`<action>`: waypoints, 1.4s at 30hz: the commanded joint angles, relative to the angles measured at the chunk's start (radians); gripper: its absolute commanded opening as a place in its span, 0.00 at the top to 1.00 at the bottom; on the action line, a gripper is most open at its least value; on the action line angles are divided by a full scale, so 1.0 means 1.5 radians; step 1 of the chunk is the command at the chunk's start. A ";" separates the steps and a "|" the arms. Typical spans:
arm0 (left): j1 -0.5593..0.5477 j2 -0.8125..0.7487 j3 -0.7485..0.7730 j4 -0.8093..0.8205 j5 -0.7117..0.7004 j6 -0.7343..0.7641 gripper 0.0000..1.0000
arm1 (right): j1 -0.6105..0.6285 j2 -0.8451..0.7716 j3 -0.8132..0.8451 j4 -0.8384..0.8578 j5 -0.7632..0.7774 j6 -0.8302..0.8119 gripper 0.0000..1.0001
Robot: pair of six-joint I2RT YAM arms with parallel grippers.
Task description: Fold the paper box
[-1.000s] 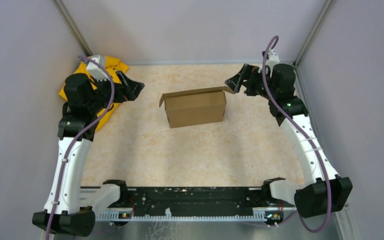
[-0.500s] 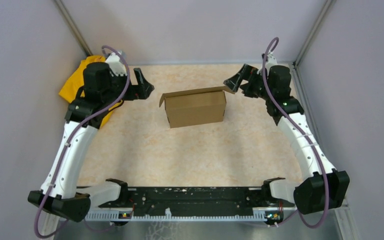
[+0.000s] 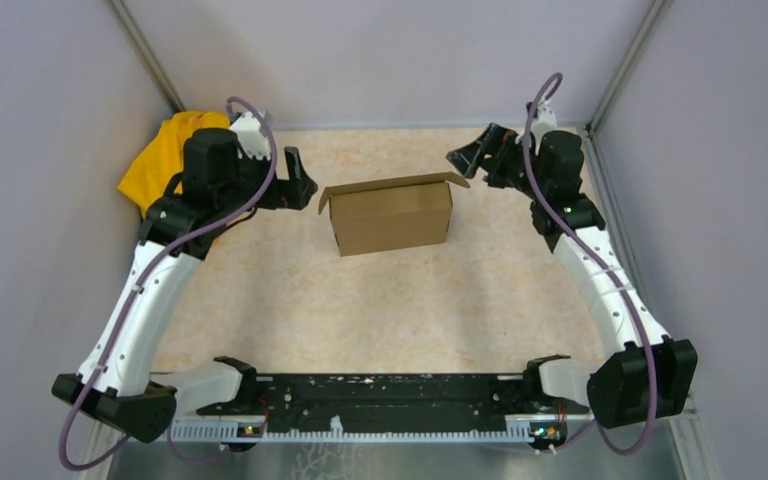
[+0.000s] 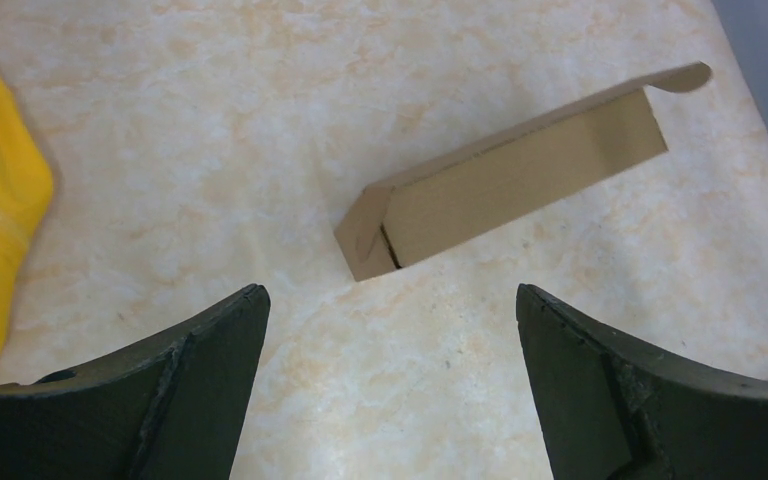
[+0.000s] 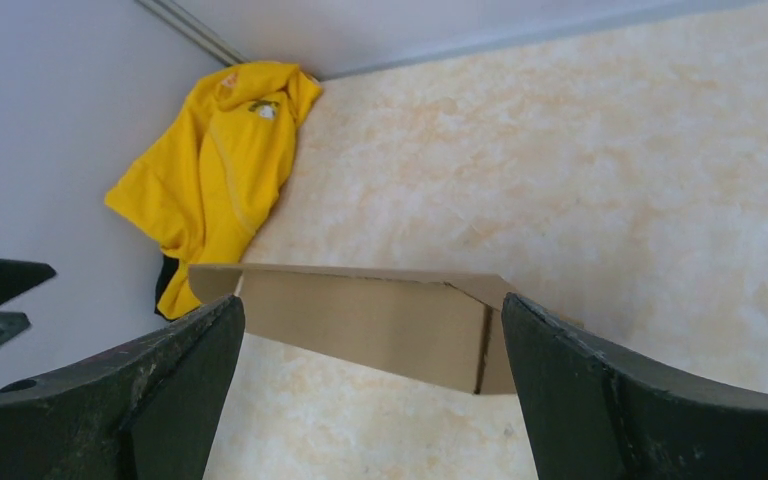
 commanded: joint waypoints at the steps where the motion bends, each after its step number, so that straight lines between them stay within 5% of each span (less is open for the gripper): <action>1: -0.002 -0.040 -0.049 0.045 0.104 -0.038 0.01 | 0.001 0.005 0.094 0.012 -0.049 -0.019 0.01; 10: -0.002 -0.099 -0.158 0.113 0.166 -0.023 0.01 | 0.000 0.018 0.171 -0.153 -0.004 -0.224 0.02; 15: -0.003 -0.097 -0.184 0.151 0.168 0.002 0.01 | 0.003 -0.015 0.099 -0.140 0.095 -0.329 0.19; 19: -0.003 -0.081 -0.212 0.217 0.150 0.013 0.01 | 0.013 -0.031 0.020 -0.034 0.130 -0.363 0.47; 21: -0.003 -0.053 -0.198 0.212 0.140 0.027 0.01 | 0.013 -0.022 0.020 -0.023 0.148 -0.366 0.52; 30: -0.032 0.045 -0.116 0.186 0.129 0.078 0.01 | 0.023 -0.055 -0.046 0.035 0.110 -0.387 0.56; 42: -0.046 -0.018 -0.142 0.154 0.022 0.149 0.01 | 0.061 -0.054 0.000 -0.030 0.049 -0.445 0.55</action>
